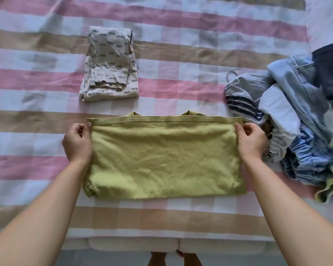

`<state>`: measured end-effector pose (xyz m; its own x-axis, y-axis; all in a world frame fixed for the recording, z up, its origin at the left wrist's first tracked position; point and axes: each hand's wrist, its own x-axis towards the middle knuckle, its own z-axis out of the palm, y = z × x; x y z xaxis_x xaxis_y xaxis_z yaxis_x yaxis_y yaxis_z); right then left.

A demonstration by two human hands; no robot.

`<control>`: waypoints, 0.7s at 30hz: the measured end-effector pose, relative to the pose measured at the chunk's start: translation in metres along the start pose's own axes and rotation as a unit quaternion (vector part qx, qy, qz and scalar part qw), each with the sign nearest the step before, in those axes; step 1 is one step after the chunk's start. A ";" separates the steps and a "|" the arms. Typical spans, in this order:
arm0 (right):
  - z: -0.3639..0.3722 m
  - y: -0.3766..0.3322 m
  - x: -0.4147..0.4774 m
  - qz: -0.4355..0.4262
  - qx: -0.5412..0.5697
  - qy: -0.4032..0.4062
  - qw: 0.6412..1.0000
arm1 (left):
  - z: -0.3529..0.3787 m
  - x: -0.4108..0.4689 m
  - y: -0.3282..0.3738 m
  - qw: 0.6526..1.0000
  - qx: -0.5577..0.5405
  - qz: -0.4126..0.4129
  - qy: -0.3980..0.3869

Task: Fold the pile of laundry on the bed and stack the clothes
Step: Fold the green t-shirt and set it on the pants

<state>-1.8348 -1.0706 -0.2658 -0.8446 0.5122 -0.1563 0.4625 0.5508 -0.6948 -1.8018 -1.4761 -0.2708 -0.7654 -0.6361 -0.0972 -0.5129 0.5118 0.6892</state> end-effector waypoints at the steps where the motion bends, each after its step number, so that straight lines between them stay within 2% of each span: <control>1: -0.002 0.001 -0.004 0.015 0.005 -0.001 1.000 | -0.002 -0.002 0.001 1.000 -0.009 -0.010 0.002; 4: -0.017 0.009 -0.039 0.035 0.024 -0.016 0.999 | -0.017 -0.028 -0.003 0.997 -0.062 -0.043 -0.003; 10: -0.046 0.049 -0.135 0.106 -0.021 -0.050 0.993 | -0.052 -0.127 -0.050 0.987 -0.081 -0.135 -0.039; 14: -0.042 0.052 -0.149 0.184 0.078 -0.034 0.979 | -0.055 -0.149 -0.054 0.966 -0.184 -0.161 -0.079; 17: -0.041 0.049 -0.143 0.254 0.186 -0.048 0.948 | -0.058 -0.142 -0.053 0.947 -0.240 -0.200 -0.081; 19: -0.046 0.048 -0.141 0.261 0.214 -0.052 0.940 | -0.064 -0.138 -0.056 0.922 -0.299 -0.230 -0.086; 21: -0.053 0.051 -0.142 0.250 0.216 -0.046 0.943 | -0.073 -0.137 -0.063 0.917 -0.314 -0.234 -0.082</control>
<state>-1.6772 -1.0802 -0.2418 -0.5788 0.5668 -0.5862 0.6729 -0.0741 -0.7360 -1.6366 -1.4634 -0.2483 -0.5926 -0.5802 -0.5588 -0.5147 -0.2609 0.8167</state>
